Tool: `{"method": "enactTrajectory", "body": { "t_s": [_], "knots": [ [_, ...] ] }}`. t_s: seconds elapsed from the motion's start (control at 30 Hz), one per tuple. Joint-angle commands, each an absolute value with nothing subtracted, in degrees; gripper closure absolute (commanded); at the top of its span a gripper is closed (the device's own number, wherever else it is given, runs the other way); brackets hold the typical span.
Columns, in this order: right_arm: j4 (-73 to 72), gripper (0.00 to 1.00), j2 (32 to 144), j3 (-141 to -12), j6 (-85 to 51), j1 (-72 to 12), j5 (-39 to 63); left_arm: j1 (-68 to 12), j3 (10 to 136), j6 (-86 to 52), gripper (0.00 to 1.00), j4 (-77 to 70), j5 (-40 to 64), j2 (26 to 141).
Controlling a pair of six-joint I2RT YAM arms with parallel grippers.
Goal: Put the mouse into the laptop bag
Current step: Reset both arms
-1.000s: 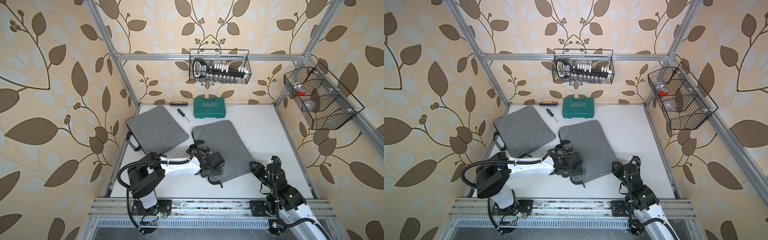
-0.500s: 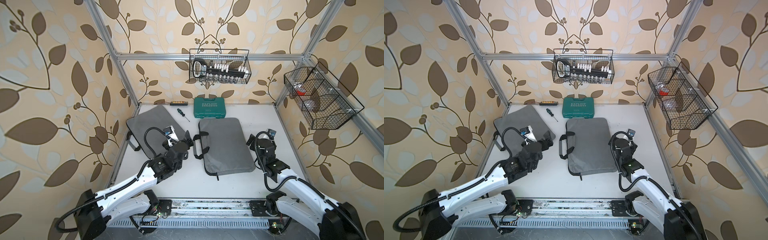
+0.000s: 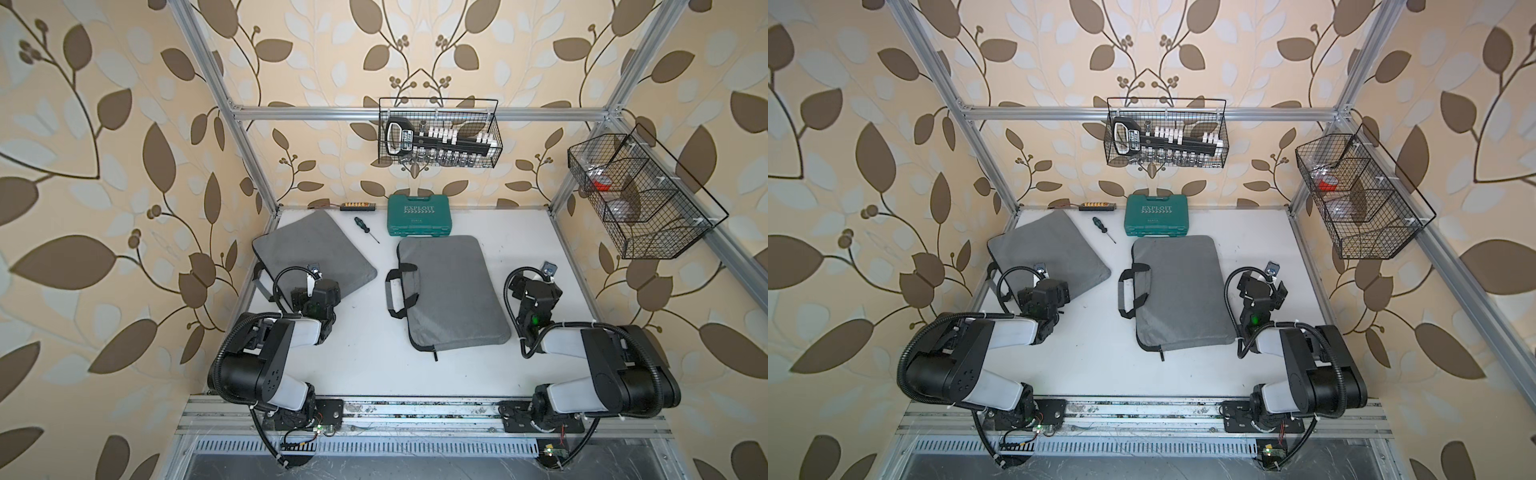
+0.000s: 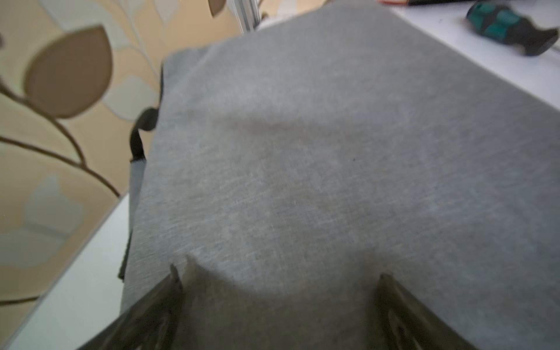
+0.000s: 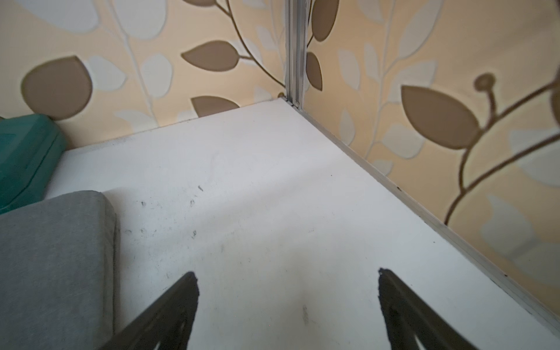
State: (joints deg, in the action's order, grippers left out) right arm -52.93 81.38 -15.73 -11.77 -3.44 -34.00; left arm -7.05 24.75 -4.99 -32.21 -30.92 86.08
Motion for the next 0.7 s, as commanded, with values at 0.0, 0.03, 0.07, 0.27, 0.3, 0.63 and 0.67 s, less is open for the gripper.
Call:
{"method": "enactTrajectory", "body": {
  "t_s": [0.0,0.03,0.07,0.27,0.3,0.63,0.67],
  "knots": [
    [-54.58,0.01,84.27,-18.51,-8.97,-5.57,-35.62,-5.9,33.01,-4.19,0.01,-26.14,-25.68,88.62],
    [-54.9,0.01,85.83,-19.83,-6.64,-7.94,-38.52,-7.23,31.62,-3.18,0.01,-28.94,-27.42,88.36],
    [-56.86,0.01,86.88,-19.85,-5.06,-9.95,-42.54,-7.93,29.97,-3.05,0.09,-30.96,-27.92,87.05],
    [-63.11,0.01,85.94,-16.57,-3.05,-12.62,-45.39,-7.13,24.79,-3.9,0.01,-36.77,-26.39,84.24],
    [-63.33,0.01,85.97,-16.49,-2.91,-12.77,-45.61,-7.05,24.93,-3.66,0.01,-37.15,-26.41,84.57],
    [-58.43,0.01,83.83,-16.21,-6.18,-2.27,-19.45,-1.93,18.95,-1.44,0.01,-52.56,-9.02,87.23],
    [-68.27,0.01,85.05,-10.92,-4.37,-0.56,-10.72,-1.76,16.97,-1.35,0.01,-54.2,-8.11,86.59]
  ]
}}
